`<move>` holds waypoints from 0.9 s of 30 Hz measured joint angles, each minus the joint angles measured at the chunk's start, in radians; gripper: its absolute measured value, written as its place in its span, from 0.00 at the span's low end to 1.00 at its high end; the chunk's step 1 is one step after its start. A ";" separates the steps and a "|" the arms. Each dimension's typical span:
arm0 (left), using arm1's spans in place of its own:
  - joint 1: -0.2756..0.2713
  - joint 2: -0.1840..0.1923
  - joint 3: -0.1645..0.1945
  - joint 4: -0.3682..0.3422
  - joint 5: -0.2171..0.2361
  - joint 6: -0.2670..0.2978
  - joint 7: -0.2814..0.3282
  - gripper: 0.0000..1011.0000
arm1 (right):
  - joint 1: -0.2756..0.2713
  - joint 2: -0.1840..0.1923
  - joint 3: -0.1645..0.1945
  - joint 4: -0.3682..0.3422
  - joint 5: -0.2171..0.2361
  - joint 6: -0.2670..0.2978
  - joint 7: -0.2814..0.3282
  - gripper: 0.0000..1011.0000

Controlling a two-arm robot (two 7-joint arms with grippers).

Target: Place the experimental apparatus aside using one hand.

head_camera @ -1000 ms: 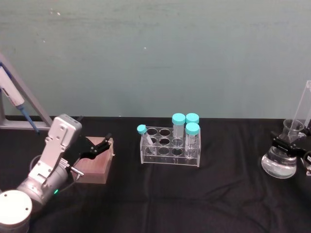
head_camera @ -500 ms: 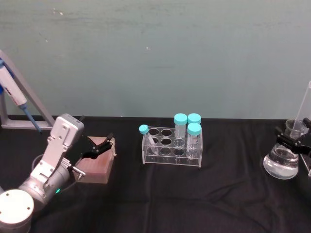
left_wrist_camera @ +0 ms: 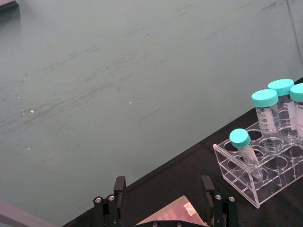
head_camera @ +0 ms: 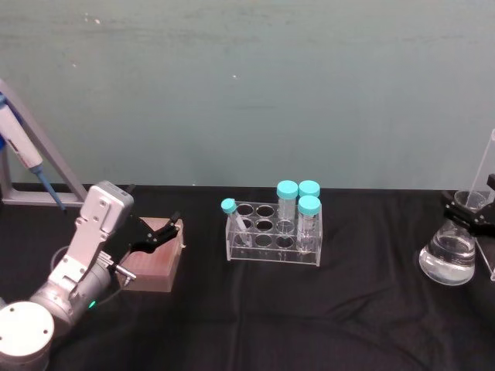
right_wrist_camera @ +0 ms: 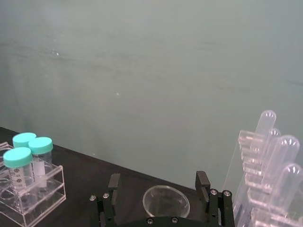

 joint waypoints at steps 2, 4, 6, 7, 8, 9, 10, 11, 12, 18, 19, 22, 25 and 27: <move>0.000 0.000 0.000 0.000 0.000 0.000 0.000 0.99 | -0.008 0.003 0.002 -0.020 0.000 -0.008 0.004 0.99; 0.000 0.000 0.000 0.000 0.000 0.000 0.000 0.99 | -0.012 0.005 0.002 -0.030 0.000 -0.013 0.010 0.99; 0.000 0.000 0.000 0.000 0.000 0.000 0.000 0.99 | -0.020 0.010 0.001 -0.050 0.004 -0.024 0.026 0.99; 0.000 0.000 0.000 0.000 0.000 0.000 0.000 0.99 | -0.022 0.011 0.000 -0.055 0.006 -0.027 0.031 0.99; 0.000 0.000 0.000 0.000 0.000 0.000 0.000 0.99 | -0.024 0.013 -0.001 -0.061 0.008 -0.030 0.036 0.99; 0.000 0.000 0.000 0.000 0.000 0.000 0.000 0.99 | -0.027 0.015 -0.002 -0.067 0.010 -0.032 0.041 0.99; 0.000 0.000 0.000 0.000 0.000 0.000 0.000 0.99 | -0.032 0.018 -0.004 -0.077 0.015 -0.034 0.049 0.99; 0.000 0.000 0.000 0.000 0.000 0.000 0.000 0.99 | -0.035 0.020 -0.006 -0.084 0.017 -0.035 0.054 0.99; 0.000 0.000 0.000 0.000 0.000 0.000 0.000 0.99 | -0.039 0.022 -0.007 -0.092 0.020 -0.036 0.058 0.99; 0.000 0.000 0.000 0.000 0.000 0.000 0.000 0.99 | -0.078 0.042 -0.014 -0.153 0.055 -0.029 0.094 0.99; 0.000 0.000 0.000 0.000 0.000 0.000 0.000 0.99 | -0.091 0.049 -0.015 -0.170 0.069 -0.024 0.105 0.99; 0.000 0.000 0.000 0.000 0.000 0.000 0.000 0.99 | -0.121 0.065 -0.017 -0.206 0.100 -0.010 0.126 0.99; 0.000 0.000 0.000 0.000 0.000 0.000 0.000 0.99 | -0.144 0.078 -0.018 -0.231 0.123 0.001 0.138 0.99; 0.000 0.000 0.000 0.000 0.000 0.000 0.000 0.99 | -0.164 0.090 -0.019 -0.251 0.142 0.013 0.147 0.99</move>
